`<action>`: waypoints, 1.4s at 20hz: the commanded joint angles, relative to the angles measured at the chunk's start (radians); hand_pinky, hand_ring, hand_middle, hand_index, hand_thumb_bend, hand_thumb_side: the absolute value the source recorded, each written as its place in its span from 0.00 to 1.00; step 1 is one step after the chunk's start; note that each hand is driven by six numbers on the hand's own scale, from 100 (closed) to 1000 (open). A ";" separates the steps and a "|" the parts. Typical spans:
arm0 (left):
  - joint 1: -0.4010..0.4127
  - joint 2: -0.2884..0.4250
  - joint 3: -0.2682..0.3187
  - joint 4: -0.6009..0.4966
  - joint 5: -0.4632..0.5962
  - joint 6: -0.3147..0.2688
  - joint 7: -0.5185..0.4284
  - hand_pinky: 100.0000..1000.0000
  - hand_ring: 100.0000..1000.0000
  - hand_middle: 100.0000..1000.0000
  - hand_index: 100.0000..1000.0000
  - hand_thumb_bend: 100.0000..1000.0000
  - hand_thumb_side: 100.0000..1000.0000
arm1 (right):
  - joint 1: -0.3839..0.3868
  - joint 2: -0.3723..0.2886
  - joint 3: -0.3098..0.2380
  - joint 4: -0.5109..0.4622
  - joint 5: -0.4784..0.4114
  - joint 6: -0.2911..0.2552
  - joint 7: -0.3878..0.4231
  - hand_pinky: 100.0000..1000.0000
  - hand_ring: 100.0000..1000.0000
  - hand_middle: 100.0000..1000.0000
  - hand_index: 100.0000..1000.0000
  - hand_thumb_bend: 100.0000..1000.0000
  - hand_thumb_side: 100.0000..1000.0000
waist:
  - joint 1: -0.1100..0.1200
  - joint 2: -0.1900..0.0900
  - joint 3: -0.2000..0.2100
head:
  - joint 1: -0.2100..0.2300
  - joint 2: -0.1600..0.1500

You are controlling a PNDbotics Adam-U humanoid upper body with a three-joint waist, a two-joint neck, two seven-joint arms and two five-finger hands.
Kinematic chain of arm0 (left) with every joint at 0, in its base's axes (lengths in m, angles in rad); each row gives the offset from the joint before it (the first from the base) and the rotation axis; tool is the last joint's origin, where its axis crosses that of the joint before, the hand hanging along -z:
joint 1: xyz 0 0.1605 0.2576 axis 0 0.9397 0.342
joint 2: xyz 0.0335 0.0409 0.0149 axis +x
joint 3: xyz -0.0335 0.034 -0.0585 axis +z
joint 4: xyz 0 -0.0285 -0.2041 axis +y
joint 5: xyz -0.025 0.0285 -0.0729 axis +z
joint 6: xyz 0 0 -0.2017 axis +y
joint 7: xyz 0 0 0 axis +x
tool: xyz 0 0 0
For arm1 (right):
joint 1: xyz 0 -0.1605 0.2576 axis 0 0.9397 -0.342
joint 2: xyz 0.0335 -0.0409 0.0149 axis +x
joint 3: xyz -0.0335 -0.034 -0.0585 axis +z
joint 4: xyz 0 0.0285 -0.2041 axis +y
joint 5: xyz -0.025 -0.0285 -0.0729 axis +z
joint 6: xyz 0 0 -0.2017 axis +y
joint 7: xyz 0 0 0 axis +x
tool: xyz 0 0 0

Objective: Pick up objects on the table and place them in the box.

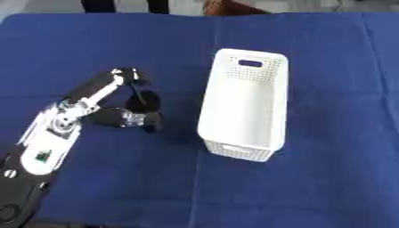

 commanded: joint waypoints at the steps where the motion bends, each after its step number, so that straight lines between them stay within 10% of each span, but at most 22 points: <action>1: -0.017 0.001 -0.003 -0.001 -0.008 -0.003 0.007 0.74 0.69 0.71 0.79 0.80 0.73 | -0.011 -0.012 -0.009 -0.016 -0.003 -0.002 -0.002 0.56 0.68 0.79 0.94 0.00 0.77 | -0.005 -0.011 0.001 | 0.007 0.000; 14: -0.038 -0.018 -0.029 0.024 -0.024 -0.026 0.001 0.74 0.67 0.68 0.77 0.80 0.73 | -0.010 -0.010 -0.008 -0.017 -0.004 -0.003 -0.001 0.56 0.68 0.79 0.94 0.00 0.77 | -0.009 -0.009 0.000 | 0.006 0.000; 21: -0.042 -0.017 -0.044 0.041 -0.055 -0.035 -0.004 0.62 0.46 0.52 0.69 0.75 0.68 | -0.010 -0.010 -0.007 -0.018 -0.004 -0.004 -0.001 0.56 0.68 0.79 0.94 0.00 0.77 | -0.011 -0.009 0.000 | 0.008 0.000; 25: -0.045 -0.017 -0.052 0.060 -0.080 -0.038 0.014 0.47 0.33 0.42 0.60 0.70 0.64 | -0.010 -0.010 -0.007 -0.019 -0.004 -0.003 -0.001 0.56 0.68 0.79 0.94 0.00 0.77 | -0.011 -0.010 0.000 | 0.008 0.000; 28: -0.052 -0.018 -0.055 0.073 -0.115 -0.035 0.067 0.14 0.07 0.25 0.40 0.62 0.59 | -0.009 -0.009 -0.006 -0.019 -0.004 -0.003 -0.001 0.56 0.68 0.79 0.94 0.00 0.77 | -0.012 -0.010 0.000 | 0.009 0.000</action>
